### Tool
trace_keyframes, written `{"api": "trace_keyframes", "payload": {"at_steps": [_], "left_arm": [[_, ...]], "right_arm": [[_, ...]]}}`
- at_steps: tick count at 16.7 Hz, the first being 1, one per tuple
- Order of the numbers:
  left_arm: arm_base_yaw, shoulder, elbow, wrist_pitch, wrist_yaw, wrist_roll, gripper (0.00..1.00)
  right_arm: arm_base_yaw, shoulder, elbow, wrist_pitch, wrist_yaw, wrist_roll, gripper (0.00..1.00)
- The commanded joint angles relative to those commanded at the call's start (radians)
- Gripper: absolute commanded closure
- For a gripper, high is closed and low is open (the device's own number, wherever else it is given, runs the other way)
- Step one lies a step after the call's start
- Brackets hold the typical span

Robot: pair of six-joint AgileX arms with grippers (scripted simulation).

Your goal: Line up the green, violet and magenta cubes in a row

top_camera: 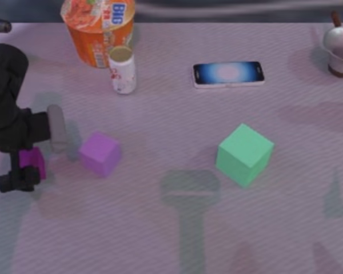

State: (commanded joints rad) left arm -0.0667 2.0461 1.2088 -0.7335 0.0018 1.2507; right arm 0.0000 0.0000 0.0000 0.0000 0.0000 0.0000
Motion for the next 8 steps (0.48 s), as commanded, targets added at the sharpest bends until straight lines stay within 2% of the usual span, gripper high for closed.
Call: {"api": "trace_keyframes", "payload": {"at_steps": [8], "left_arm": [[0.0,0.0,0.0,0.0,0.0,0.0,0.9]], "right_arm": [[0.0,0.0,0.0,0.0,0.0,0.0,0.0]]}}
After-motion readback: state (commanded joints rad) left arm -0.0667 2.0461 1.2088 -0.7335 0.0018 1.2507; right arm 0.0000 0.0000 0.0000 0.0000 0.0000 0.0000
